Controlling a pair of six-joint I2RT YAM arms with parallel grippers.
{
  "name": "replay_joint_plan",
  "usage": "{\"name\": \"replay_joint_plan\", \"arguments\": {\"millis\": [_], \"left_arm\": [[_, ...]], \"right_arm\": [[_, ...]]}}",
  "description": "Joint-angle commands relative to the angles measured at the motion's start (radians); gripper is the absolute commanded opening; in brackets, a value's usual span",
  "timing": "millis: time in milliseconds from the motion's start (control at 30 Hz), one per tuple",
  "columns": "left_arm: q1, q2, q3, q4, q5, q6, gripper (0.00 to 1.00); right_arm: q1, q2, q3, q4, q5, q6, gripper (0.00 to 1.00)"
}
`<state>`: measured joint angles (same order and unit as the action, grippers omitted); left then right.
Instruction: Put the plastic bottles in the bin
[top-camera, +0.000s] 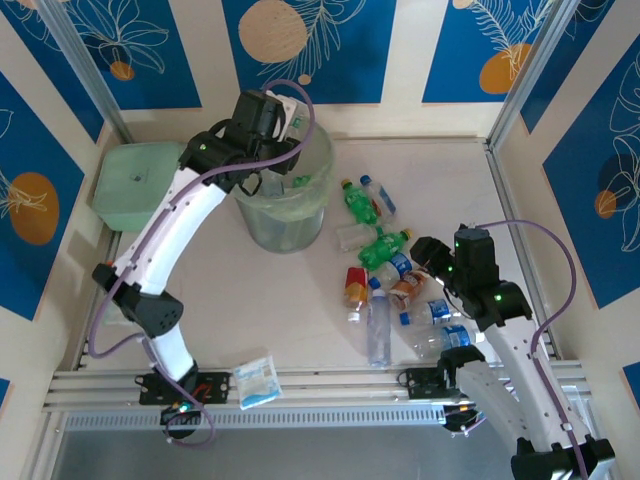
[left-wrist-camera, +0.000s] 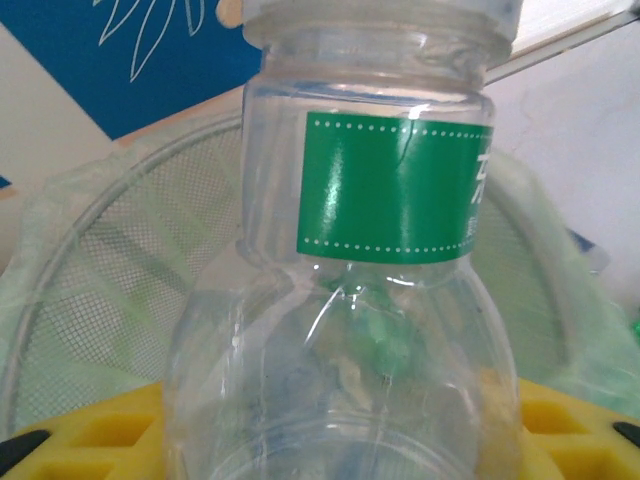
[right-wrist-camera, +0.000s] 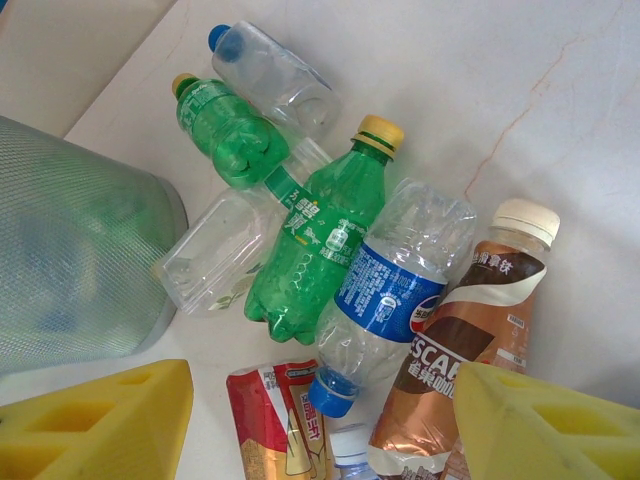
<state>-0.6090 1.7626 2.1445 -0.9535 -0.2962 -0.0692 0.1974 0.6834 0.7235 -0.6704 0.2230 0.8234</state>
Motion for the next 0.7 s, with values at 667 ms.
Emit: {"name": "replay_joint_plan", "arguments": {"millis": [667], "left_arm": [[0.132,0.116,-0.076,0.032,0.072,-0.007,0.56]], "right_arm": [[-0.002,-0.005,0.004,-0.006,-0.033,0.005,0.70]]}}
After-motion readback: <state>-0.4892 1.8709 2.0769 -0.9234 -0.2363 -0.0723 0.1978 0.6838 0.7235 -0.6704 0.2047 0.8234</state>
